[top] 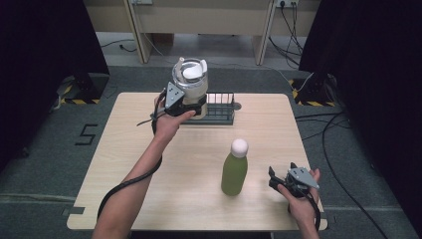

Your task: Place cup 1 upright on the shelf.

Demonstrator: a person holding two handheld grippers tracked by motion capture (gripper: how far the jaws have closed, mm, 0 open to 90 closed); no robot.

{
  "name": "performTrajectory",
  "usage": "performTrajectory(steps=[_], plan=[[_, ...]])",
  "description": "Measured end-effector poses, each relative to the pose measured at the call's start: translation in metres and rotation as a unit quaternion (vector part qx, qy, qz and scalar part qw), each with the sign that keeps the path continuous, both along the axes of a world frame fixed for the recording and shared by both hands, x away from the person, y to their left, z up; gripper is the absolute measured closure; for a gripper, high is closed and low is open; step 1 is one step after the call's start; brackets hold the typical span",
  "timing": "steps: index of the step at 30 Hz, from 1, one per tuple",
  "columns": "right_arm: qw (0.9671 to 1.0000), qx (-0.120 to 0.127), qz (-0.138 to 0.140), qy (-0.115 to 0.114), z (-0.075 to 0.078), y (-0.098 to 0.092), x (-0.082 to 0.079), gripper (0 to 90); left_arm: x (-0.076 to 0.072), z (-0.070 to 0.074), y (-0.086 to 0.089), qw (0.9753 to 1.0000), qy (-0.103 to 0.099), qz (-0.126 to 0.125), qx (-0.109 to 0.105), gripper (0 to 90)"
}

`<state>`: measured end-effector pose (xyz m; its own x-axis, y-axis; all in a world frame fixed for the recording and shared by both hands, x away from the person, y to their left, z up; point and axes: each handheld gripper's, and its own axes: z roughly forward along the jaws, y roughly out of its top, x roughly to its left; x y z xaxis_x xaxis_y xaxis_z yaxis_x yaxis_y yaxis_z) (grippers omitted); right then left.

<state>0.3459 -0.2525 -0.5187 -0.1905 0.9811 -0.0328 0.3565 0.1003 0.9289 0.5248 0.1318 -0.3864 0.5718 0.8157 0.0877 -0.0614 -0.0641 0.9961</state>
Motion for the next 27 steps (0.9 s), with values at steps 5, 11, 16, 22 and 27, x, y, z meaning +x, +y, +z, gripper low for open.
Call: performTrajectory(steps=[5,11,16,22,27], plan=[[1.0,-0.003,0.0,-0.001,0.0,0.0,0.0,18.4,0.003,0.004,-0.001,1.0,-0.002,0.004,0.002,9.7],[1.0,-0.003,0.002,0.0,-0.001,0.001,0.001,18.3,0.009,0.009,-0.002,0.9999,-0.006,0.01,-0.003,9.7],[1.0,-0.002,0.001,-0.001,-0.001,0.001,0.0,18.3,0.014,0.015,-0.002,0.9998,-0.009,0.015,-0.008,9.7],[1.0,0.0,0.001,0.0,-0.001,0.001,0.0,18.3,0.02,0.016,-0.001,0.9993,-0.008,0.031,-0.018,9.7],[1.0,-0.003,0.002,0.0,-0.001,0.001,0.0,18.3,0.025,0.015,-0.002,0.9991,-0.007,0.038,-0.016,9.7]])
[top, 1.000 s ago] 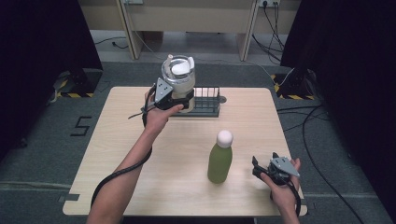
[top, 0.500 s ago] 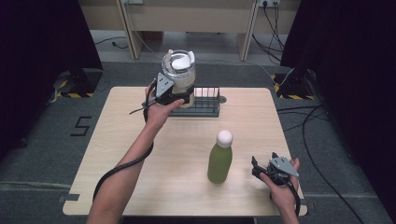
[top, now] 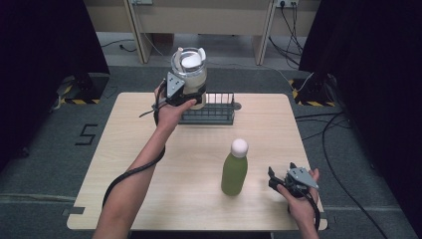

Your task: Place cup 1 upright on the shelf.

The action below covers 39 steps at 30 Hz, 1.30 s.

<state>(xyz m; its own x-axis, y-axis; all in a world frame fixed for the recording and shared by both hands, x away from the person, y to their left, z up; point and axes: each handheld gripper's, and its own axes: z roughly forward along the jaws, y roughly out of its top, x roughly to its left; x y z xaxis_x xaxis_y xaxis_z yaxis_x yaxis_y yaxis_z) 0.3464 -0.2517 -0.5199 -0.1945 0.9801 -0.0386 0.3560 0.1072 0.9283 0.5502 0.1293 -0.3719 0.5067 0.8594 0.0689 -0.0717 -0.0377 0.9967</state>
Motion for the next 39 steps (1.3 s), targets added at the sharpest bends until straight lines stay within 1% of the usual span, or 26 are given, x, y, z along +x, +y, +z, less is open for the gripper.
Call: performTrajectory(steps=[1,4,6,8,10,19,20,21,25,27,29,32,35,38,39], plan=[[1.0,0.0,0.0,0.0,0.0,0.0,0.0,18.3,0.001,0.0,0.0,1.0,0.0,0.005,0.004,9.7],[1.0,0.003,-0.001,0.001,0.0,0.0,0.0,18.3,0.003,-0.002,-0.001,0.9999,0.006,0.015,0.001,9.7],[1.0,0.003,-0.001,0.001,0.0,-0.001,0.0,18.3,0.005,-0.003,-0.001,0.9998,0.005,0.02,0.004,9.7],[1.0,0.002,-0.001,0.001,0.0,-0.001,0.0,18.3,0.008,-0.003,-0.002,0.9997,0.007,0.024,-0.002,9.6],[1.0,0.003,0.0,0.0,0.0,-0.001,0.0,18.3,0.011,-0.003,-0.002,0.9996,0.011,0.027,-0.002,9.6],[1.0,0.002,0.002,0.0,0.0,-0.001,0.0,18.3,0.022,-0.009,-0.001,0.9987,0.021,0.045,0.008,9.6],[1.0,0.002,0.002,0.0,0.0,-0.001,0.0,18.3,0.023,-0.009,-0.001,0.9987,0.021,0.046,0.007,9.6],[1.0,0.002,0.002,0.0,0.0,-0.001,0.0,18.3,0.024,-0.01,-0.001,0.9984,0.019,0.052,0.011,9.7],[1.0,0.0,0.002,0.0,0.0,-0.002,0.0,18.3,0.029,-0.011,0.0,0.9979,0.023,0.059,0.015,9.6],[1.0,0.0,0.001,0.0,0.0,-0.002,0.0,18.3,0.032,-0.012,-0.001,0.9976,0.025,0.064,0.013,9.6],[1.0,0.004,0.0,0.002,0.0,-0.002,0.0,18.3,0.034,-0.013,-0.001,0.9973,0.027,0.067,0.015,9.7],[1.0,0.002,0.001,0.001,0.0,-0.002,0.0,18.3,0.038,-0.014,-0.001,0.9969,0.031,0.07,0.015,9.6],[1.0,0.006,-0.001,0.002,0.0,-0.002,-0.001,18.3,0.041,-0.016,-0.001,0.9967,0.034,0.072,0.017,9.7],[1.0,0.004,0.002,0.002,0.0,-0.003,0.0,18.3,0.043,-0.018,0.0,0.9966,0.035,0.072,0.018,9.6],[1.0,0.003,0.002,0.002,0.0,-0.003,0.0,18.3,0.043,-0.018,0.0,0.9964,0.036,0.074,0.021,9.6]])
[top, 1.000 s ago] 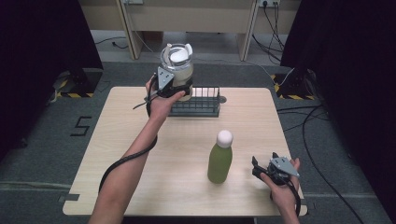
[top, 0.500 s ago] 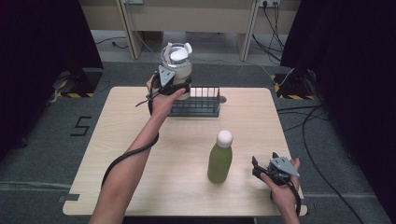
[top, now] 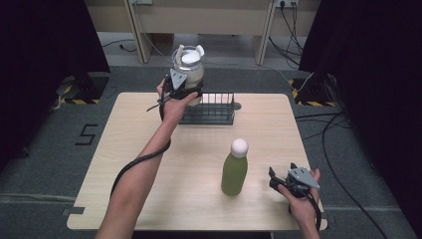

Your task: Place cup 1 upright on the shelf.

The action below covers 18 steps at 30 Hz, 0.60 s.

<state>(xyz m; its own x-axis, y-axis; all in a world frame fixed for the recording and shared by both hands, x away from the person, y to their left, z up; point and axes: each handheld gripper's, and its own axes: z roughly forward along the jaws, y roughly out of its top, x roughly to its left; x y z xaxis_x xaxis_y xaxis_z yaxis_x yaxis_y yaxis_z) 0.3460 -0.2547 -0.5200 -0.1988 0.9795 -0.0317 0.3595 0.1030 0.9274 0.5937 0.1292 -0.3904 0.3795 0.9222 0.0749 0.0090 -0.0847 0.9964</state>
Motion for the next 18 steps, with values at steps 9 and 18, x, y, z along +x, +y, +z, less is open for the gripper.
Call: performTrajectory(steps=[9,18], plan=[[1.0,0.001,0.002,0.002,0.0,0.0,0.0,18.3,0.006,-0.006,-0.001,1.0,0.005,0.004,0.005,9.6],[1.0,0.0,0.004,0.001,-0.001,0.0,0.0,18.3,0.011,-0.012,-0.001,0.9999,0.012,0.011,0.004,9.6]])
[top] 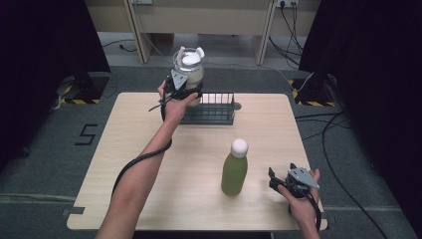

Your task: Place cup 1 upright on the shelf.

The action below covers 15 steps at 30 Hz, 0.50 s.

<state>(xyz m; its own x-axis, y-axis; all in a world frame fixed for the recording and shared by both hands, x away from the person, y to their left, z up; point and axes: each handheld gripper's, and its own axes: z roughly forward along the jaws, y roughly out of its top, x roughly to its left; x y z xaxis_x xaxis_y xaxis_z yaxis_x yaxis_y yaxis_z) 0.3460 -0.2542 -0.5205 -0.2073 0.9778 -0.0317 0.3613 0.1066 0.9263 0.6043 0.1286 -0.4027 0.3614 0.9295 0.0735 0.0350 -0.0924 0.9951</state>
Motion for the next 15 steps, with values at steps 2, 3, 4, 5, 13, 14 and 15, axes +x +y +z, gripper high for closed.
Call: performTrajectory(steps=[2,3,4,5,13,14,15], plan=[[1.0,0.0,0.0,0.001,0.0,0.0,0.0,18.3,0.0,-0.002,0.0,1.0,0.002,0.0,0.001,9.6],[1.0,0.002,0.0,0.002,0.0,0.001,0.0,18.3,0.0,-0.003,0.0,1.0,0.003,0.0,0.002,9.6],[1.0,0.001,0.001,0.002,0.0,0.001,0.0,18.3,0.0,-0.004,0.0,1.0,0.005,0.0,0.0,9.6],[1.0,0.0,0.001,0.001,0.0,0.001,0.0,18.3,0.001,-0.005,-0.001,1.0,0.006,0.0,0.0,9.6],[1.0,0.001,0.001,0.002,0.0,0.001,0.0,18.3,0.004,-0.012,0.0,0.9997,0.008,-0.002,0.024,9.6],[1.0,0.001,0.0,0.002,0.0,0.001,0.0,18.3,0.003,-0.015,-0.004,0.9998,0.019,-0.001,-0.002,9.6],[1.0,0.001,0.001,0.002,0.0,0.001,0.0,18.3,0.003,-0.015,-0.004,0.9998,0.02,-0.001,-0.003,9.6]])
